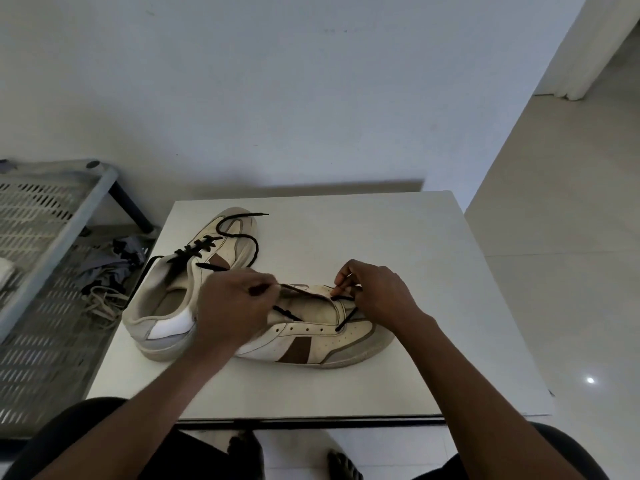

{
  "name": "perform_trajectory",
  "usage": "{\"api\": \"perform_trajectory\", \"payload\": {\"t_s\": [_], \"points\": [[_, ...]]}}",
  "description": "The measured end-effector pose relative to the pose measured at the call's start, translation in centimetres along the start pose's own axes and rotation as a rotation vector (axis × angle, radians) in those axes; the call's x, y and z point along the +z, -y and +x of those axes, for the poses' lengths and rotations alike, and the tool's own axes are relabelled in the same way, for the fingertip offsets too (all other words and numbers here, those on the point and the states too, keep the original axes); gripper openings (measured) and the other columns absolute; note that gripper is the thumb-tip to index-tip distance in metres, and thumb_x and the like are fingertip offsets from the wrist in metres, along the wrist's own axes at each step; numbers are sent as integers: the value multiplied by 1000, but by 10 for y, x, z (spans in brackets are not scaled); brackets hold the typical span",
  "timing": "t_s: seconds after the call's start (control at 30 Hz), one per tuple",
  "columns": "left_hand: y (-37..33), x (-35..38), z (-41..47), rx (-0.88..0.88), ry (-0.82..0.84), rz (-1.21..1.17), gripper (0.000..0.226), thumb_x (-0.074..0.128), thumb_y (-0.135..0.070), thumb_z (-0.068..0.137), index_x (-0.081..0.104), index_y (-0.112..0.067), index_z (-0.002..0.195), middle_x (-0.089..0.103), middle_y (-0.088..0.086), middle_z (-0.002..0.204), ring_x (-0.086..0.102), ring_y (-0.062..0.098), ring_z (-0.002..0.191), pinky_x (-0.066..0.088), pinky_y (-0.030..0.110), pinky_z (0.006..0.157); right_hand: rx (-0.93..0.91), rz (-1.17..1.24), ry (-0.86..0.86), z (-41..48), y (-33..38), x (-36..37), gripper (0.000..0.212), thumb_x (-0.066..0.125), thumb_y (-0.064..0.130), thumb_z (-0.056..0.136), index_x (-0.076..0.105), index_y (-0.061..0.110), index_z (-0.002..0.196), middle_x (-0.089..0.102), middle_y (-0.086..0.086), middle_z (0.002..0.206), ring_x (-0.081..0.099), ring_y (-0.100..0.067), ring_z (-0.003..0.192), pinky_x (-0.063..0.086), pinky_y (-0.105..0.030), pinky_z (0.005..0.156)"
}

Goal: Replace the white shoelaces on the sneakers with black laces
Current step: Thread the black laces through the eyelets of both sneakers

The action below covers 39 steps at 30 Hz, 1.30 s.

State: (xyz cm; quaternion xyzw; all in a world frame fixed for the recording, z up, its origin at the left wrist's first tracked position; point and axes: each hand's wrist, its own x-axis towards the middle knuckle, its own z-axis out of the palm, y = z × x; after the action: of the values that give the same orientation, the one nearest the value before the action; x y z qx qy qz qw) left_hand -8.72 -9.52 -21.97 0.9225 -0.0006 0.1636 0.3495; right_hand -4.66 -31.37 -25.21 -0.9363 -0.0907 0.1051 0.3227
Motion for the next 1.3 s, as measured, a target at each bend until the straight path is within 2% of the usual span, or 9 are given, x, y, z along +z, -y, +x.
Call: {"api": "perform_trajectory", "payload": {"t_s": [0.2, 0.37, 0.5, 0.6, 0.67, 0.93, 1.07, 1.2, 1.3], "points": [[38, -55, 5, -359, -29, -223, 24, 78, -8, 74, 74, -32, 72, 68, -15, 57, 64, 6, 56, 52, 20, 59, -3, -21, -6, 1, 0, -2, 25, 56, 8, 87, 60, 31, 93, 71, 26, 84, 53, 14, 75, 44, -27, 84], [73, -94, 8, -611, -41, -227, 3, 72, -11, 81, 74, -13, 82, 71, -3, 63, 62, 13, 57, 43, 24, 58, -4, -47, 22, 3, 2, -6, 24, 56, 9, 88, 60, 32, 94, 70, 28, 85, 59, 5, 85, 43, -35, 94], [51, -73, -2, -158, 52, 521, 12, 70, -17, 81, 68, -8, 88, 67, 11, 88, 58, 32, 82, 41, 34, 71, -11, -9, 20, 3, 4, -5, 28, 56, 4, 85, 59, 31, 91, 69, 28, 79, 61, 3, 92, 42, -39, 97], [9, -42, -15, 164, -14, 434, 16, 61, -27, 82, 64, -12, 87, 64, 5, 87, 57, 26, 82, 44, 36, 71, -36, 41, 10, 1, 3, -3, 33, 57, -1, 78, 60, 31, 89, 69, 27, 78, 62, 5, 90, 44, -38, 96], [-5, -14, -19, 299, 120, 387, 21, 52, -28, 83, 69, -16, 85, 69, -2, 83, 62, 20, 78, 49, 33, 67, -62, 93, 0, 0, 5, -2, 39, 56, -5, 77, 60, 32, 90, 70, 24, 79, 62, 6, 89, 47, -34, 93], [-17, 48, -5, 195, 450, 616, 33, 48, -19, 94, 64, -33, 119, 70, -4, 105, 64, 18, 96, 50, 29, 76, -94, 220, 29, -2, 5, -4, 65, 42, -17, 73, 56, 26, 119, 65, 11, 107, 57, -6, 106, 51, -31, 86], [-15, 53, 7, 147, 469, 580, 29, 55, -17, 91, 69, -30, 112, 71, -1, 98, 66, 18, 89, 54, 29, 71, 7, 197, 145, 3, -4, -14, 57, 66, 8, 85, 45, 29, 134, 60, 5, 124, 53, -10, 116, 45, -27, 95], [-8, 48, 1, 234, 376, 507, 22, 57, -22, 89, 73, -31, 101, 73, -5, 86, 68, 16, 81, 54, 28, 64, 93, 175, 235, -1, -11, -17, 92, 86, 23, 68, 34, 33, 143, 48, 0, 139, 49, -16, 120, 42, -27, 95], [-7, 39, 3, 308, 282, 512, 9, 79, -15, 68, 74, -22, 68, 65, -4, 59, 63, 18, 54, 38, 22, 42, 128, 134, 277, -2, -12, -12, 103, 88, 19, 65, 27, 34, 147, 38, 0, 146, 43, -20, 128, 40, -29, 98]]}}
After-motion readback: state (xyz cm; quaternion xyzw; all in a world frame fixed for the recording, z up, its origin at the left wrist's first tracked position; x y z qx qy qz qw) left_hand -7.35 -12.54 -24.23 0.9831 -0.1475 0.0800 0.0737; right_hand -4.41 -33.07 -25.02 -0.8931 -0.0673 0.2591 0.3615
